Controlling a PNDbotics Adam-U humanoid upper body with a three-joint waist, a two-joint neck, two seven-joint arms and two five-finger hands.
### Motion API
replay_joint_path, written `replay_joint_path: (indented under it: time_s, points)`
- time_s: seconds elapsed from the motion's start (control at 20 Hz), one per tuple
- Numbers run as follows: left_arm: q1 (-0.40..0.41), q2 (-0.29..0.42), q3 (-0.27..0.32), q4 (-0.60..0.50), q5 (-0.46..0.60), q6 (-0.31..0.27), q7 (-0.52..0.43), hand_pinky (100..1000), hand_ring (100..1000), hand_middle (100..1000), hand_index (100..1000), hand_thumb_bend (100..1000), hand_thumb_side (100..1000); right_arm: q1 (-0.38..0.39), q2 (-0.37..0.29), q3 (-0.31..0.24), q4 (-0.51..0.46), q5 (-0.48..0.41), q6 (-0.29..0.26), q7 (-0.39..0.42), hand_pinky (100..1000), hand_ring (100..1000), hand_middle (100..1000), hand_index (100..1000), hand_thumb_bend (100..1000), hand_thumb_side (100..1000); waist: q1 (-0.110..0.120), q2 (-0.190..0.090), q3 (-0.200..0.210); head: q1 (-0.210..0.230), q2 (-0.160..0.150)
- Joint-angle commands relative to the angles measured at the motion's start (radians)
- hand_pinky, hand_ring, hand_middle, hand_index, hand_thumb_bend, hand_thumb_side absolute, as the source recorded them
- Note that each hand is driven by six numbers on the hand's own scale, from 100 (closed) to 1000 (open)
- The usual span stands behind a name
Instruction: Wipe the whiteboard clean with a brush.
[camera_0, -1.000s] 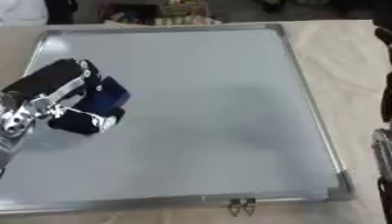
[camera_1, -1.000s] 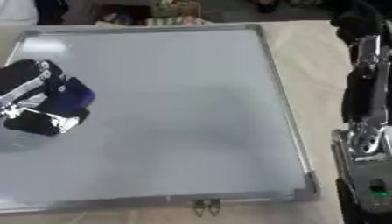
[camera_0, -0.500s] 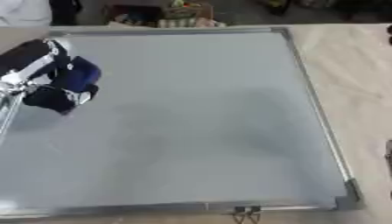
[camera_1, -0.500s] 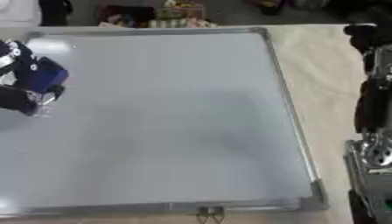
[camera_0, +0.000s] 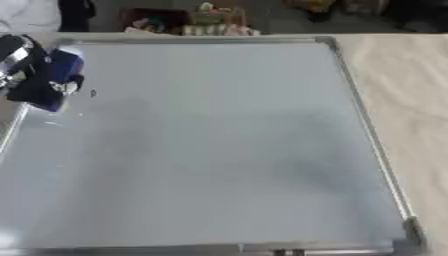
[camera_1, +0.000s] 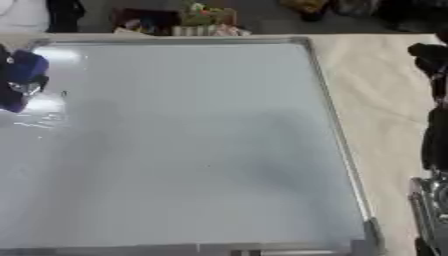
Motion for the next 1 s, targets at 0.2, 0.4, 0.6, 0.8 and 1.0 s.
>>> replay_joint_path:
  time_s: [0.2,0.4,0.6,0.8,1.0]
  points:
    - [-0.049,0.0,0.058,0.104,-0.007,0.006,0.068,514,472,242,164,170,352,-0.012,-0.025,-0.009,-0.011,-0.003,-0.008,-0.003,866,833,653,878,100,1000,-0.007,-0.009,-0.014,0.039,-0.028]
    - [-0.062,-0.007,0.085,0.163,-0.016,0.015,0.102,516,471,241,164,176,352,-0.013,-0.024,-0.009,-0.011,-0.003,-0.01,-0.006,866,833,651,877,100,1000,-0.01,-0.001,-0.023,0.054,-0.046]
    - [-0.07,-0.017,0.094,0.197,-0.015,0.013,0.114,516,472,243,164,178,369,-0.012,-0.023,-0.009,-0.011,-0.002,-0.009,-0.006,867,833,650,877,100,1000,-0.012,0.006,-0.028,0.056,-0.053]
    - [-0.082,-0.025,0.094,0.218,-0.038,0.006,0.118,517,474,245,166,195,370,-0.014,-0.022,-0.008,-0.011,-0.002,-0.01,-0.006,867,834,650,877,100,1000,-0.013,0.011,-0.033,0.058,-0.057]
    - [-0.096,-0.037,0.102,0.241,-0.063,0.002,0.116,522,479,245,172,211,399,-0.016,-0.022,-0.009,-0.011,-0.002,-0.011,-0.006,868,834,649,876,100,1000,-0.013,0.017,-0.041,0.06,-0.062]
